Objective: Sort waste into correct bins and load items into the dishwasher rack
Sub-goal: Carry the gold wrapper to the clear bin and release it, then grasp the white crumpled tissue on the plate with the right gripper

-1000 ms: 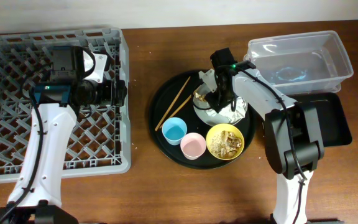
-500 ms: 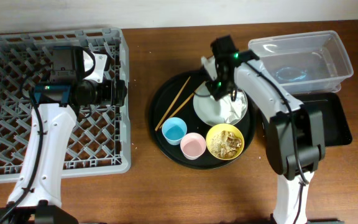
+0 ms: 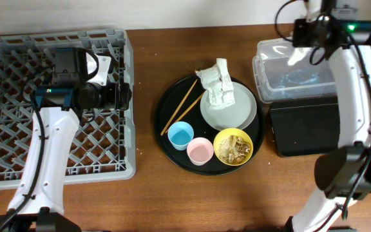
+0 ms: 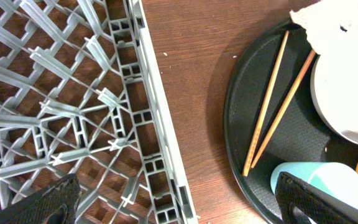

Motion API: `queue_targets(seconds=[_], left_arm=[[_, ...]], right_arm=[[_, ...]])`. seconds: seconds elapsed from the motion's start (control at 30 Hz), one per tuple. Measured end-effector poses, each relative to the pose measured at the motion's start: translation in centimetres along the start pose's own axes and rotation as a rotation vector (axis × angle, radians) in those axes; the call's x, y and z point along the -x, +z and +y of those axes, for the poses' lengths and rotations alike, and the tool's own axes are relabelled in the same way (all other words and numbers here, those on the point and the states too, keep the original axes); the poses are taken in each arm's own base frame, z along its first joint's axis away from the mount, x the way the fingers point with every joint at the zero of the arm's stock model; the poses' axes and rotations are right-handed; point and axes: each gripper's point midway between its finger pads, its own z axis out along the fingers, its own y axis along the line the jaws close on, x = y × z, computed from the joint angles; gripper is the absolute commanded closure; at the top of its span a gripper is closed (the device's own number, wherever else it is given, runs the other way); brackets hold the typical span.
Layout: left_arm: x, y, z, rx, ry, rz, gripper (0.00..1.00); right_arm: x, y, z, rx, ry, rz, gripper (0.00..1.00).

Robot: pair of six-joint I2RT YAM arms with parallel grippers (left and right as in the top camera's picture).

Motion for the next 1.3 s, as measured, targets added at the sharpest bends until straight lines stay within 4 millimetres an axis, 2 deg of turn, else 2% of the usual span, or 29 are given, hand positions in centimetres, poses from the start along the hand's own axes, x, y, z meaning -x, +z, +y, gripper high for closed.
queue_targets(seconds=[0.07,0.1,0.13,0.17,0.23,0.3,0.37,0.43,0.5,0.6,0.63,0.67,0.73,0.8,0.83,0.87,0.93,1.07,1.17,1.3], left_arm=[[0.0,0.0,0.0,0.000,0.000,0.000,0.01],[0.0,0.0,0.0,0.000,0.000,0.000,0.01],[0.0,0.0,0.0,0.000,0.000,0.000,0.01],[0.0,0.0,0.0,0.000,0.000,0.000,0.01],[0.0,0.0,0.0,0.000,0.000,0.000,0.01],[0.0,0.0,0.0,0.000,0.000,0.000,0.01],[0.0,0.0,0.0,0.000,0.000,0.000,0.01],[0.0,0.0,0.0,0.000,0.000,0.000,0.01],[0.0,0.0,0.0,0.000,0.000,0.000,0.01],[0.0,0.0,0.0,0.000,0.000,0.000,0.01],[0.0,0.0,0.0,0.000,0.000,0.000,0.01],[0.0,0.0,0.0,0.000,0.000,0.000,0.01],[0.0,0.0,0.0,0.000,0.000,0.000,0.01],[0.0,0.0,0.0,0.000,0.000,0.000,0.01],[0.0,0.0,0.0,0.000,0.000,0.000,0.01],[0.0,0.0,0.0,0.000,0.000,0.000,0.01],[0.0,0.0,0.0,0.000,0.000,0.000,0.01],[0.0,0.0,0.0,0.000,0.000,0.000,0.01],[0.0,0.0,0.0,0.000,0.000,0.000,0.01],[0.0,0.0,0.0,0.000,0.000,0.000,0.01]], right_arm=[[-0.4,1.4,-1.3,-0.016,0.025,0.015,0.96],[-0.8,2.0,-1.6,-0.018,0.032,0.028,0.79],[-1.2,2.8,-1.7,-0.016,0.037,0.045,0.06],[-1.8,3.9,-1.6,-0.013,0.041,0.068,0.02],[-3.3,6.1,-1.2,0.006,0.050,0.121,0.02],[-4.5,7.5,-0.7,0.034,0.051,0.160,0.02],[-5.0,7.9,0.0,0.070,0.058,0.179,0.01],[-4.8,7.5,0.5,0.092,0.075,0.179,0.02],[-4.1,6.1,1.1,0.125,0.092,0.175,0.01],[-2.2,1.8,3.6,0.198,0.084,0.142,0.02],[-1.6,-0.3,5.4,0.232,0.062,0.127,0.02],[-1.4,-1.3,6.5,0.250,0.046,0.120,0.02],[-1.8,-3.7,10.3,0.314,-0.009,0.128,0.02],[-2.8,-4.3,13.6,0.366,-0.061,0.153,0.00],[-3.6,-4.3,15.0,0.387,-0.082,0.175,0.06],[-5.3,-3.6,16.7,0.409,-0.108,0.223,0.14],[-8.7,-1.1,18.4,0.414,-0.113,0.330,0.18],[-14.4,4.0,19.0,0.345,-0.086,0.481,0.18],[-17.0,7.0,19.4,0.290,-0.115,0.478,0.18],[-20.1,9.1,19.9,0.246,-0.157,0.471,0.19]])
